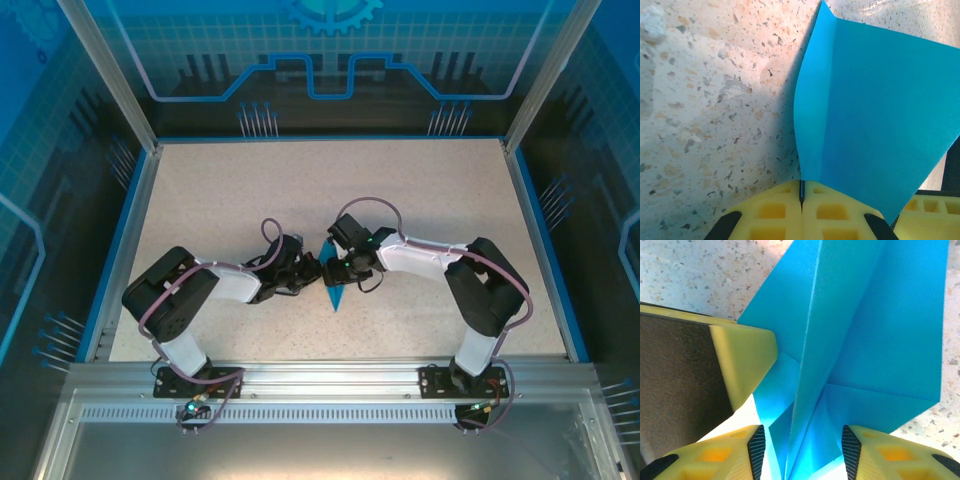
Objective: Fold a paper plane with a square sheet of paper (pick it up from the middle)
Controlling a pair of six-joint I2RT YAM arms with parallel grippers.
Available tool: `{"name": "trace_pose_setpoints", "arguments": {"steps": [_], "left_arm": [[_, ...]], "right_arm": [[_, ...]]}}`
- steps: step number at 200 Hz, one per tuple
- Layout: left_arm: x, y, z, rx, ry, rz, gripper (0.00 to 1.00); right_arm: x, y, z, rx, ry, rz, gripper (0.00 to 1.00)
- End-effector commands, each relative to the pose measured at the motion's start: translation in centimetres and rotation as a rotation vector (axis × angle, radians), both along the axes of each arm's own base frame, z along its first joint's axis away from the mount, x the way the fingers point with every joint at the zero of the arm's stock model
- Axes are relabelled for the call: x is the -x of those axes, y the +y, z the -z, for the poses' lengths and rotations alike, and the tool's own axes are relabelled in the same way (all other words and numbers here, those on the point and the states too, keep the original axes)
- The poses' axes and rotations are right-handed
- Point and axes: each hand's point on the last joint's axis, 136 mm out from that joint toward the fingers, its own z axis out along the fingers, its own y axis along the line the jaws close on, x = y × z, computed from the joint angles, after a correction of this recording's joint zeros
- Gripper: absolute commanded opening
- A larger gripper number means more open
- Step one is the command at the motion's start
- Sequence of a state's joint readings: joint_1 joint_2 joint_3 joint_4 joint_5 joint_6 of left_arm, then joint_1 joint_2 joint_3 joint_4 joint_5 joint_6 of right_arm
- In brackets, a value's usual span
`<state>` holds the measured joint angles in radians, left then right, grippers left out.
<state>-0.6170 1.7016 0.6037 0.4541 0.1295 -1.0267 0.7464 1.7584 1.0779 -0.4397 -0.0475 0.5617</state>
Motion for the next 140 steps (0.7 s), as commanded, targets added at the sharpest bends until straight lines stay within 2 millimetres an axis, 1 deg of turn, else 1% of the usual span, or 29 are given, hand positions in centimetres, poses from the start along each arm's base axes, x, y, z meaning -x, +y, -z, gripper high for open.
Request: {"name": "trace_pose_setpoints", "arguments": {"steps": [1,15,45,60,80,104,123,140], "left_arm": [[0.1,-0.1,-0.2,0.02,-0.002,0.01,0.0],[0.1,-0.1,-0.3,0.022,-0.003,0.01,0.0],[0.1,-0.1,-0.3,0.024,-0.004,0.009,0.0],[0.1,-0.1,-0.3,0.024,-0.004,0.008,0.0],[0.2,-0.1,-0.3,0.023,-0.002,0.009,0.0],[0.1,0.0,-0.5,0.025,-0.007,0.005,0.03],[0.1,-0.1,-0.8,0.027,-0.013,0.008,0.07],[0.0,0.1,-1.2,0.025,-0.018,0.004,0.14]], "right_arm": [[-0.1,-0.1,0.0,0.043,-0.005,0.025,0.48],[-0.1,0.1,0.0,0.044,-0.008,0.023,0.48],[0.3,1.0,0.5,0.04,0.016,0.01,0.43],[0.7,1.3,0.8,0.045,0.027,0.013,0.43],[1.0,1.2,1.0,0.058,0.031,0.024,0.43],[1.0,0.6,1.3,0.093,0.028,0.051,0.42],[0.8,-0.1,1.3,0.123,0.014,0.076,0.36],[0.7,-0.4,1.1,0.13,0.002,0.089,0.29]]}}
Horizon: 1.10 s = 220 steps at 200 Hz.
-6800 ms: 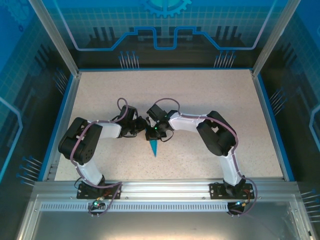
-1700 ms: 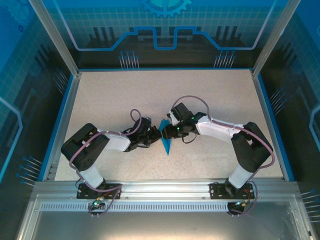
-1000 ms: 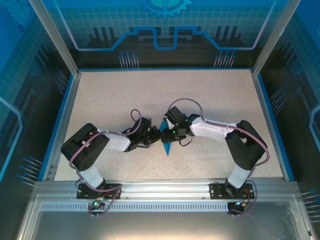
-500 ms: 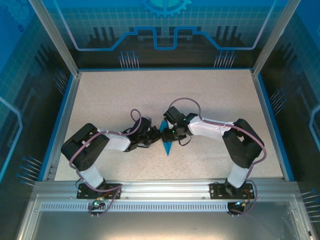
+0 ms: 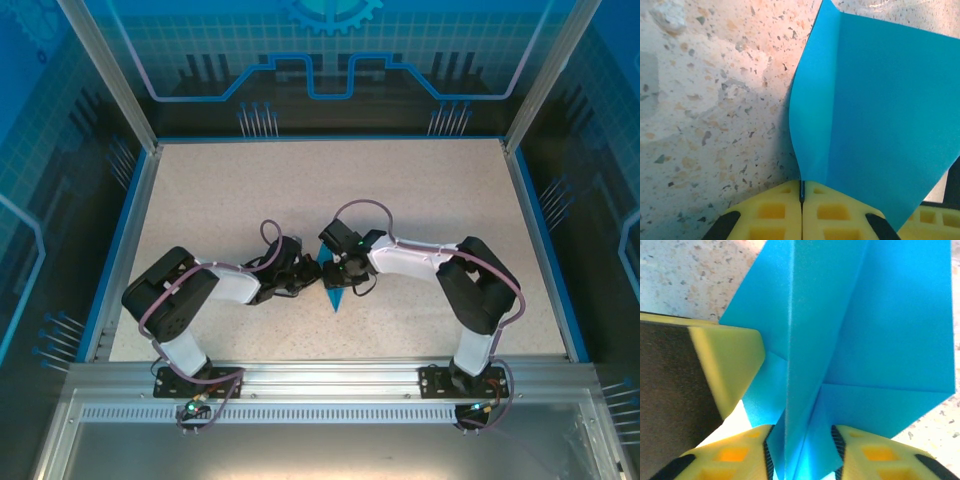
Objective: Fold a paper plane with a square sheet of paper (pick it up from the middle)
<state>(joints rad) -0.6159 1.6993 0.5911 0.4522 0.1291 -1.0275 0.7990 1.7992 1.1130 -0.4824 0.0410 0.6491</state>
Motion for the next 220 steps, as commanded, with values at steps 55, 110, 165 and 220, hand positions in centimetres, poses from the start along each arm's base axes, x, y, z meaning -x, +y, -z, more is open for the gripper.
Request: {"name": "trace_pose_setpoints", "arguments": {"steps": [55,110,165,220], "left_arm": [[-0.6,1.6,-2.9,0.014,-0.043,-0.03,0.33],[0.2,8.0,-2.9,-0.186,0.01,-0.18,0.42],[1.2,10.2,-3.3,-0.261,0.015,-0.217,0.45],[1.5,10.7,-3.1,-0.277,0.031,-0.225,0.46]], "right_arm": [[0.1,-0.8,0.1,0.076,-0.003,0.042,0.16],[0.2,0.0,0.5,0.146,-0.017,0.023,0.2],[0.3,0.1,1.3,0.219,-0.022,0.015,0.23],[-0.3,0.6,0.2,0.243,-0.062,-0.005,0.15]]}}
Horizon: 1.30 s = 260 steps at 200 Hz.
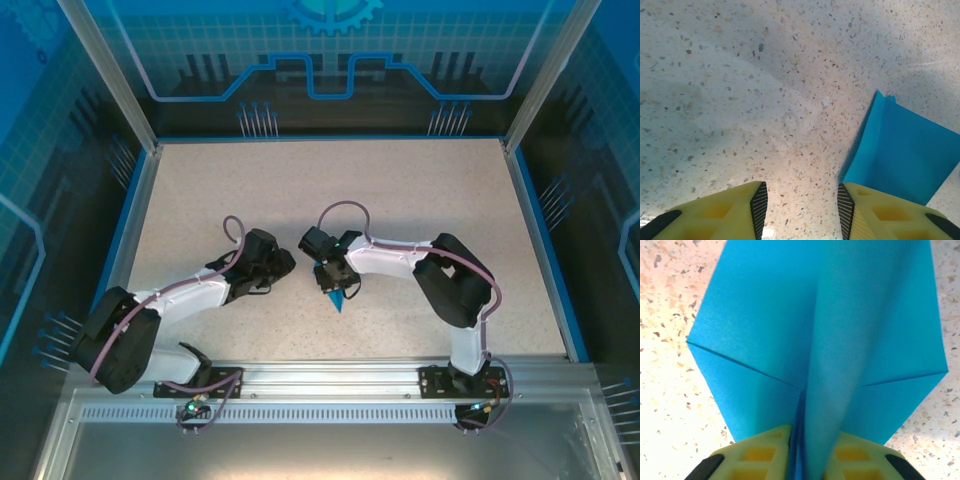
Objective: Fold a paper plane with a square sheet of paper (pick it up from the middle)
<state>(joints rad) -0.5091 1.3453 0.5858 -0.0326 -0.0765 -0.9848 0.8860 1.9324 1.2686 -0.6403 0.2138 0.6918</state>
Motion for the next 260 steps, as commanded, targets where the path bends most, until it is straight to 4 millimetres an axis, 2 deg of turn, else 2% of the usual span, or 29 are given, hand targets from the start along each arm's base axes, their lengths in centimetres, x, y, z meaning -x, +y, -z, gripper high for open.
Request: {"name": "trace_pose_setpoints", "arguments": {"steps": [1,28,45,91,124,147,191,226,260], "left_arm": [[0.7,1.5,0.7,-0.055,0.022,-0.011,0.46],[1.0,2.2,0.7,-0.084,0.041,-0.027,0.48],[1.1,2.6,0.6,-0.097,0.048,-0.034,0.5],[1.5,3.5,0.4,-0.125,0.06,-0.053,0.55],[1.6,3.8,0.2,-0.132,0.059,-0.059,0.56],[1.6,3.8,0.2,-0.134,0.061,-0.059,0.57],[1.7,3.9,0.3,-0.14,0.064,-0.058,0.58],[1.7,4.0,0.2,-0.146,0.066,-0.061,0.59],[1.7,4.0,0.3,-0.148,0.065,-0.059,0.6]], "right_arm": [[-0.4,0.0,-1.2,0.039,-0.038,-0.006,0.15],[-3.2,-0.4,-4.4,0.042,-0.134,-0.017,0.14],[-5.4,-0.9,-5.3,0.031,-0.165,-0.028,0.14],[-11.2,-2.2,-3.9,0.031,-0.169,-0.038,0.11],[-13.8,-1.9,-3.1,-0.011,-0.182,-0.046,0.05],[-14.1,-1.5,-1.8,-0.011,-0.16,-0.054,0.06],[-13.2,-1.8,0.6,0.005,-0.101,-0.039,0.12],[-12.9,-2.4,0.9,0.028,-0.089,-0.01,0.18],[-12.7,-2.6,0.9,0.026,-0.083,0.019,0.19]]}}
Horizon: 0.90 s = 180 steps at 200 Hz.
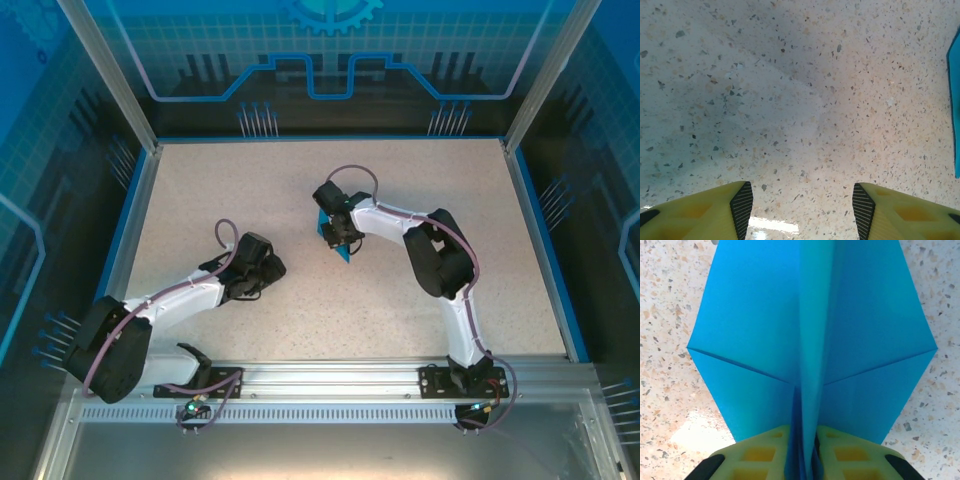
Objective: Fold a paper plane with a square sheet of paper (pick it up from the middle)
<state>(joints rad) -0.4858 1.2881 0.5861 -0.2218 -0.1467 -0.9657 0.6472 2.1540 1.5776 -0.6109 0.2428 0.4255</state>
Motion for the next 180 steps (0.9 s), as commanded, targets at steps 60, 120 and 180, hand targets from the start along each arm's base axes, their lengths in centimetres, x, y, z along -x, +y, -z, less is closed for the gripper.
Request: {"name": "trace_pose_setpoints", "arguments": {"steps": [60,120,180], "left_arm": [[-0.4,0.9,-1.4,-0.037,-0.031,-0.007,0.6],[-1.7,2.8,-5.6,-0.16,-0.108,-0.013,0.68],[-3.4,7.9,-10.7,-0.35,-0.265,-0.09,0.95]], "right_arm": [[0.6,-0.4,0.0,0.002,0.028,0.034,0.19],[0.4,-1.6,-13.5,-0.133,-0.237,0.036,0.63],[0.9,-13.1,-20.2,-0.109,-0.505,0.254,0.99]]}}
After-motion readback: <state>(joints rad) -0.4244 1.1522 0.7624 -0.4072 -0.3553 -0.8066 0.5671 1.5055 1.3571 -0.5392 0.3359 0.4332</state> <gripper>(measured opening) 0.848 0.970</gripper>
